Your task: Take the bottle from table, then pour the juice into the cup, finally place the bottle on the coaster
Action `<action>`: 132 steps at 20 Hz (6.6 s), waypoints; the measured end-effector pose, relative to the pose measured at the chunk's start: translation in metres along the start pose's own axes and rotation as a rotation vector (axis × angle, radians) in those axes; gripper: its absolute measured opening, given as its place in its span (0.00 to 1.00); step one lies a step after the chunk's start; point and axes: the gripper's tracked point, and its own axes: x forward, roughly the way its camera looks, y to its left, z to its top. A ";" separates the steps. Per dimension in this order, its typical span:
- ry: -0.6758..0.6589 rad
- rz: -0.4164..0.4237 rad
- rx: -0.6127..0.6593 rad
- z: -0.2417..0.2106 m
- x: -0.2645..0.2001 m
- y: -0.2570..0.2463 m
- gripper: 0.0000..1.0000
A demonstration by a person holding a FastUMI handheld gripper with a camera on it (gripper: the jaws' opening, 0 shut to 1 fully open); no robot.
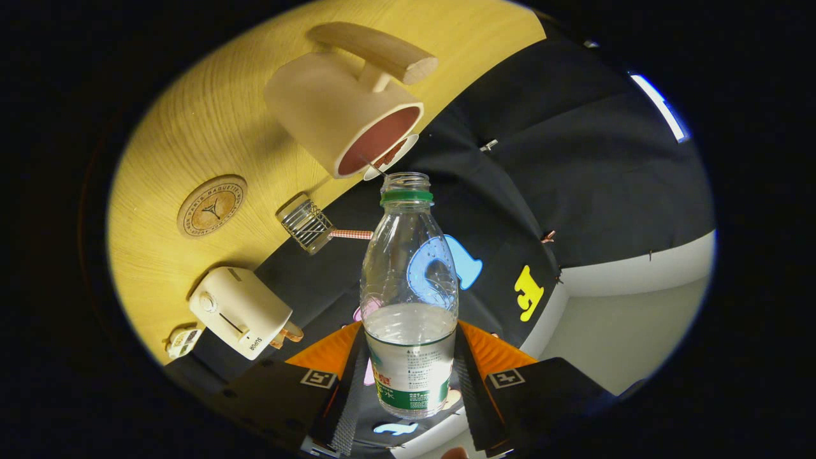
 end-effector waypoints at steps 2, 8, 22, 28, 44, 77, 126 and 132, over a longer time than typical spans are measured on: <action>-0.001 0.002 -0.018 0.000 0.001 -0.001 0.71; -0.021 -0.009 -0.040 0.003 0.001 -0.003 0.71; -0.026 -0.001 -0.037 0.005 0.001 -0.001 0.71; -0.037 0.016 -0.055 0.004 -0.001 0.002 0.71; 0.162 0.265 1.259 0.019 -0.014 0.094 0.71; 0.312 0.187 2.383 0.016 0.041 0.150 0.76; 0.196 0.099 2.309 -0.040 -0.082 0.124 0.98; 0.188 0.116 2.310 -0.053 -0.109 0.098 0.98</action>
